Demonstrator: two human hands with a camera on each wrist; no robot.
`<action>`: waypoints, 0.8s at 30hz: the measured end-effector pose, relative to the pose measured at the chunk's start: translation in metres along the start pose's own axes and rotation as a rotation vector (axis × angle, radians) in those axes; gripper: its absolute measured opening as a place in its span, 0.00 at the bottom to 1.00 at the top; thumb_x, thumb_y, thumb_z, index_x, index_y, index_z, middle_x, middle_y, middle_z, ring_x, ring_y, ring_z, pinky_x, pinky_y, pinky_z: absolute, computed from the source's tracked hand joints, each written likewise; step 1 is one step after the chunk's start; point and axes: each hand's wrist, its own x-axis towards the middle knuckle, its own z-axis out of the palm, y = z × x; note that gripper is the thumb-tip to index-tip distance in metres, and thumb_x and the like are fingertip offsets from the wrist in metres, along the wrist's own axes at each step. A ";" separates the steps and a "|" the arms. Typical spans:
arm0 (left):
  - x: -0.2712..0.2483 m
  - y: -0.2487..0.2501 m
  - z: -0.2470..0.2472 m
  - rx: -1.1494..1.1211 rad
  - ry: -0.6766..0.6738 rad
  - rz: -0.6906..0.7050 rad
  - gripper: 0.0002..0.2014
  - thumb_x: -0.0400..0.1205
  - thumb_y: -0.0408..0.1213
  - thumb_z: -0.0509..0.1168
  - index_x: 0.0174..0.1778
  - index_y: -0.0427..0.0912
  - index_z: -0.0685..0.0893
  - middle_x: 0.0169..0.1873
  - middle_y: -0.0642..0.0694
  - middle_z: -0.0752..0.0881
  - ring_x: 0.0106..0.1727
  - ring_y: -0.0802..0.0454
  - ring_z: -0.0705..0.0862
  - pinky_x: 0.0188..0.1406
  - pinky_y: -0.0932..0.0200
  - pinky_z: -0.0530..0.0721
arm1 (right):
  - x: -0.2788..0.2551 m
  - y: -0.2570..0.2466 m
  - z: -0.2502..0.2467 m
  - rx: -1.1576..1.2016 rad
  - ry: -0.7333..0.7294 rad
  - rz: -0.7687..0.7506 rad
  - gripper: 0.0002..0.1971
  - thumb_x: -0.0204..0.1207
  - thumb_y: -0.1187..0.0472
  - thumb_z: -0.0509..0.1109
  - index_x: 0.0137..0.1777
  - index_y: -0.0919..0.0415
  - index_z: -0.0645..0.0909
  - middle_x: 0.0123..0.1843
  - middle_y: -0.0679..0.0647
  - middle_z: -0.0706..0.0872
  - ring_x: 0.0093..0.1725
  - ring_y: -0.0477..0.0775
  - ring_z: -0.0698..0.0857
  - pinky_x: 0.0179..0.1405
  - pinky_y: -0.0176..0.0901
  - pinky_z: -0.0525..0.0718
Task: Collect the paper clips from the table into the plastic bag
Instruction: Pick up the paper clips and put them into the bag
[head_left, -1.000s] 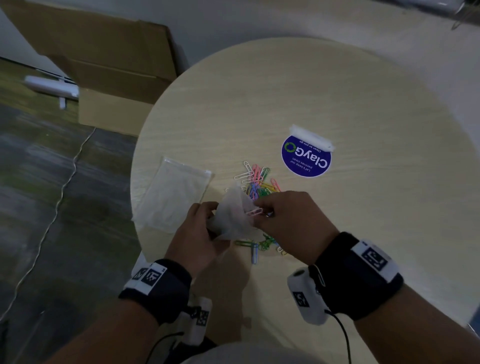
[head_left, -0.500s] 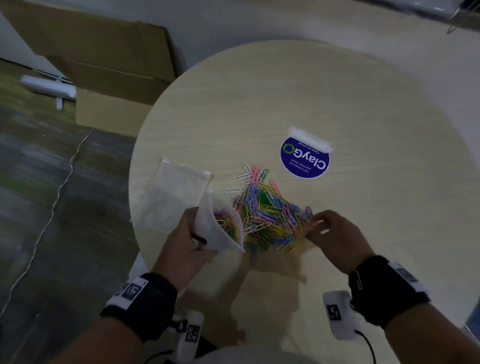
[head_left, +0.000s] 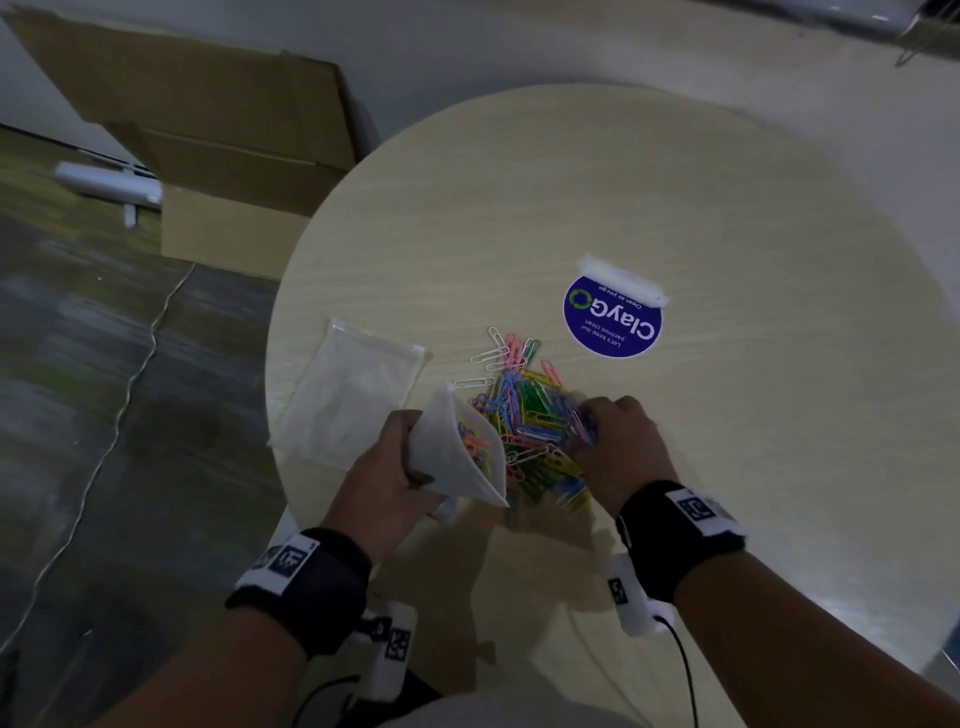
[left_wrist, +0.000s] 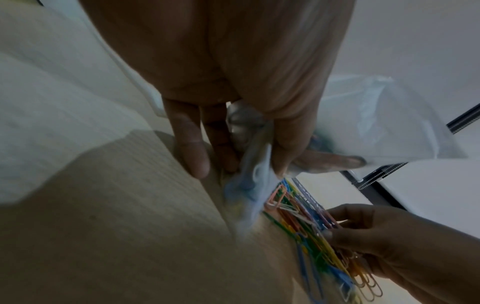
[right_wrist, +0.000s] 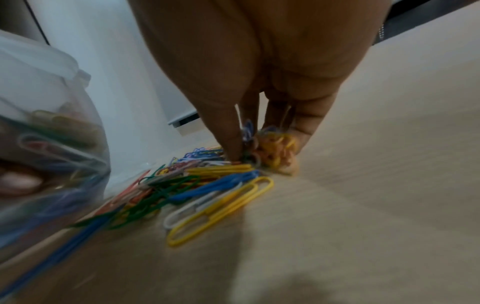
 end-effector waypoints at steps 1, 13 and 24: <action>0.001 0.001 0.000 0.013 -0.005 0.004 0.35 0.63 0.38 0.82 0.57 0.69 0.72 0.50 0.57 0.87 0.49 0.53 0.88 0.44 0.44 0.89 | 0.000 0.000 0.000 0.015 -0.009 -0.003 0.20 0.71 0.55 0.73 0.63 0.55 0.79 0.54 0.60 0.79 0.52 0.66 0.81 0.52 0.53 0.81; 0.011 0.010 0.003 0.133 0.003 0.007 0.32 0.69 0.35 0.81 0.54 0.70 0.70 0.49 0.62 0.85 0.46 0.68 0.86 0.39 0.66 0.82 | -0.016 0.005 -0.044 0.066 0.036 -0.041 0.11 0.73 0.57 0.72 0.55 0.51 0.89 0.53 0.53 0.91 0.53 0.58 0.86 0.50 0.44 0.80; 0.015 0.019 0.007 0.163 0.018 -0.024 0.33 0.67 0.36 0.81 0.55 0.66 0.69 0.45 0.63 0.85 0.43 0.68 0.84 0.36 0.69 0.77 | -0.048 -0.043 -0.099 0.243 -0.012 -0.197 0.09 0.69 0.55 0.76 0.48 0.44 0.89 0.32 0.35 0.85 0.34 0.32 0.82 0.35 0.21 0.72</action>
